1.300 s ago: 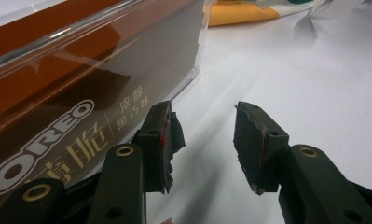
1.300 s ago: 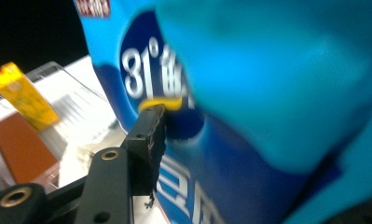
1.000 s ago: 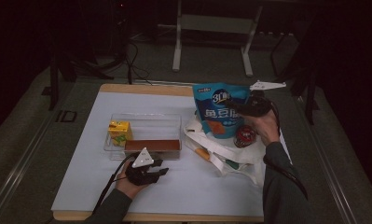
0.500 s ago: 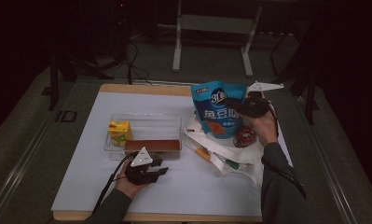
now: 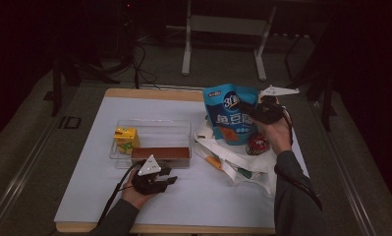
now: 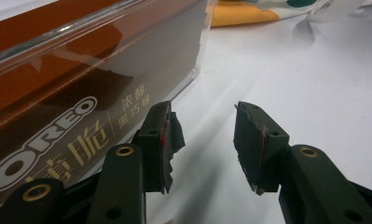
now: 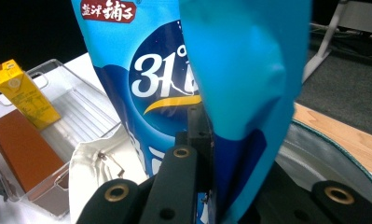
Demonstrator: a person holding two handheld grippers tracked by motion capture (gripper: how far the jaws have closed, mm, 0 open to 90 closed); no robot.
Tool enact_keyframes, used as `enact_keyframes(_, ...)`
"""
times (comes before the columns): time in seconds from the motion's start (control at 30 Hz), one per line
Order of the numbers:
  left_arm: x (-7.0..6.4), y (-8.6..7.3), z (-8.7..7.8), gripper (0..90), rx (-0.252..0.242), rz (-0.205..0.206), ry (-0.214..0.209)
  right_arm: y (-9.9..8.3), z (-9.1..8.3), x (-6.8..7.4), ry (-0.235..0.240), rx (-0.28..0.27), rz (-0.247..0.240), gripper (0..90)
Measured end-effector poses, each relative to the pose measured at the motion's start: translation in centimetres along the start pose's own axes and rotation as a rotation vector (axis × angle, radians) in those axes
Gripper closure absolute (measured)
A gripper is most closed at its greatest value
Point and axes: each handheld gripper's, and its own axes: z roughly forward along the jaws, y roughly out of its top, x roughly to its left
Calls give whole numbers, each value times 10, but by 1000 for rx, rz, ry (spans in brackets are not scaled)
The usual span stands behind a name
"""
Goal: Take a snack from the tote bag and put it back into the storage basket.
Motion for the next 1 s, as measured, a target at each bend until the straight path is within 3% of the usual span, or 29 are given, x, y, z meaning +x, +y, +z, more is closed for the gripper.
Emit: enact_keyframes(1.0, 0, 0, 1, 563, 2, -1, 3, 22, -22, 9, 18, -69, 10, 900)
